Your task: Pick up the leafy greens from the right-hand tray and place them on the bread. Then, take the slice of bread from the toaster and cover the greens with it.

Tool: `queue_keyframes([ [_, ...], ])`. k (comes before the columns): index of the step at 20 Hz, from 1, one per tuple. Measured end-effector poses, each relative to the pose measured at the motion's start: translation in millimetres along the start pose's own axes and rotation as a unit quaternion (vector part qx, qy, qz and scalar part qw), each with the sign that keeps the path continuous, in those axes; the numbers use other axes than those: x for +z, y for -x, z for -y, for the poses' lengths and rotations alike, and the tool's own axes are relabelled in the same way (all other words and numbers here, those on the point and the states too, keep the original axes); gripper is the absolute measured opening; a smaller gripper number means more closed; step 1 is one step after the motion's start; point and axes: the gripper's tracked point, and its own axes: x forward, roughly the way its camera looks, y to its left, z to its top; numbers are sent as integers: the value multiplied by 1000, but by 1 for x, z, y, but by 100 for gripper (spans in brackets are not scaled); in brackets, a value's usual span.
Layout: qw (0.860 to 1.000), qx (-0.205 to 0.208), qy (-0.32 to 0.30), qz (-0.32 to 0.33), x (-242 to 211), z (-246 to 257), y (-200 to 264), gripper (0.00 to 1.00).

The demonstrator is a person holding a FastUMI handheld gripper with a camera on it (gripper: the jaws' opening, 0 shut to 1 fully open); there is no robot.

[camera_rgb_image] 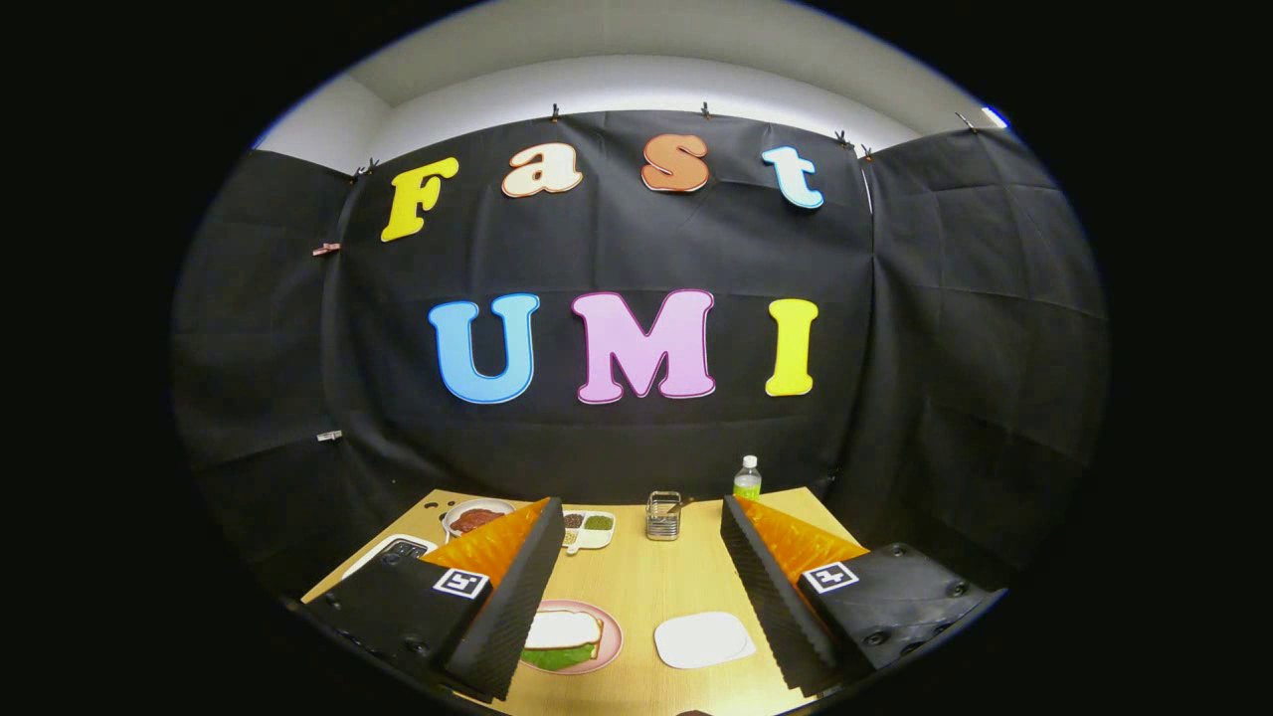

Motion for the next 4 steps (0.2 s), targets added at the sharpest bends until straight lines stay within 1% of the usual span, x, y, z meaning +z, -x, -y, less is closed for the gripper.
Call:
queue_keyframes([
  [4,1000,10,-8,-6,-2,-3,-2,98],
])
